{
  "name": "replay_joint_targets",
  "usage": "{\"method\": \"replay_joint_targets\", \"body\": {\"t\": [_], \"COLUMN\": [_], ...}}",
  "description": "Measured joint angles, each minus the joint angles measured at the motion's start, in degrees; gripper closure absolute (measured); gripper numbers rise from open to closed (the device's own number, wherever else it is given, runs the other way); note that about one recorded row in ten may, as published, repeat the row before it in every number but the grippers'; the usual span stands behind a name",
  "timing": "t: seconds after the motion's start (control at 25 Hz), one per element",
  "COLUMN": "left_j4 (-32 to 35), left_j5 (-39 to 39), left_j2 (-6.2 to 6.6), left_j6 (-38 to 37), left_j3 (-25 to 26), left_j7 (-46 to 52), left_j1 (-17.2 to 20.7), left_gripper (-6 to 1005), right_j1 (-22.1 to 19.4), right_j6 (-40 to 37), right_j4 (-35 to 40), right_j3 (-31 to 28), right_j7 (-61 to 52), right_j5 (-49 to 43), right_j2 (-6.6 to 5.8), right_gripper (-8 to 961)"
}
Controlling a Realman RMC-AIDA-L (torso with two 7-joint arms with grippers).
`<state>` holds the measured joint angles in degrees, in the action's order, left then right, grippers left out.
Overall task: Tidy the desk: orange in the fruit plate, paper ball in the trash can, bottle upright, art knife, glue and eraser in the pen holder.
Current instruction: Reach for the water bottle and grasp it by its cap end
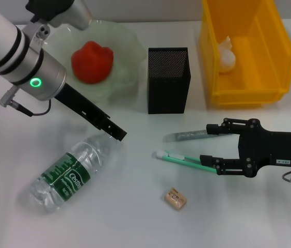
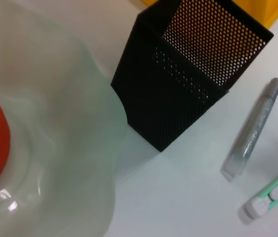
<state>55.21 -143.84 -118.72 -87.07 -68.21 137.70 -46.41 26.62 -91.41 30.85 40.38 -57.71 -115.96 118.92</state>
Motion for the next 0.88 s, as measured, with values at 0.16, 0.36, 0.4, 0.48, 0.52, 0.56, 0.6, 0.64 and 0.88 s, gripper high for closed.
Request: {"method": "replay_joint_targets", "body": {"t": [0.16, 0.36, 0.4, 0.48, 0.52, 0.56, 0.6, 0.64, 0.88], "left_j4": [-0.46, -0.81, -0.85, -0.85, -0.85, -0.98, -0.98, -1.48, -1.51], "left_j5": [0.09, 0.22, 0.23, 0.23, 0.23, 0.23, 0.23, 0.24, 0.13], "left_j2": [-0.11, -0.11, -0.11, -0.11, -0.11, -0.12, -0.12, -0.18, -0.19], "left_j6": [1.68, 3.54, 3.98, 3.98, 3.98, 4.58, 4.58, 5.46, 5.67], "left_j3": [-2.81, -5.88, -6.40, -6.40, -6.40, -7.09, -7.09, -8.20, -8.61], "left_j7": [-0.15, -0.25, -0.25, -0.25, -0.25, -0.24, -0.24, -0.70, -1.09], "left_j1": [0.45, 0.81, 0.93, 0.93, 0.93, 1.07, 1.07, 1.20, 1.24], "left_gripper": [221, 222, 223, 223, 223, 223, 224, 224, 225], "right_j1": [0.00, 0.00, 0.00, 0.00, 0.00, 0.00, 0.00, -0.02, -0.08], "right_j6": [0.10, 0.27, 0.27, 0.18, 0.18, 0.17, 0.14, 0.10, 0.27], "right_j4": [0.00, -0.04, -0.06, -0.08, -0.08, -0.09, -0.09, -0.09, -0.24], "right_j3": [0.00, -0.02, -0.01, 0.00, 0.00, -0.04, -0.11, -0.21, -0.41], "right_j7": [0.00, 0.00, 0.00, 0.00, 0.00, -0.01, 0.00, 0.00, 0.00], "right_j5": [0.03, 0.04, 0.04, 0.04, 0.04, 0.04, 0.04, 0.04, 0.04], "right_j2": [0.00, 0.00, 0.00, 0.00, 0.00, 0.00, 0.00, 0.00, 0.00], "right_gripper": [216, 216, 216, 216, 216, 215, 215, 215, 216]}}
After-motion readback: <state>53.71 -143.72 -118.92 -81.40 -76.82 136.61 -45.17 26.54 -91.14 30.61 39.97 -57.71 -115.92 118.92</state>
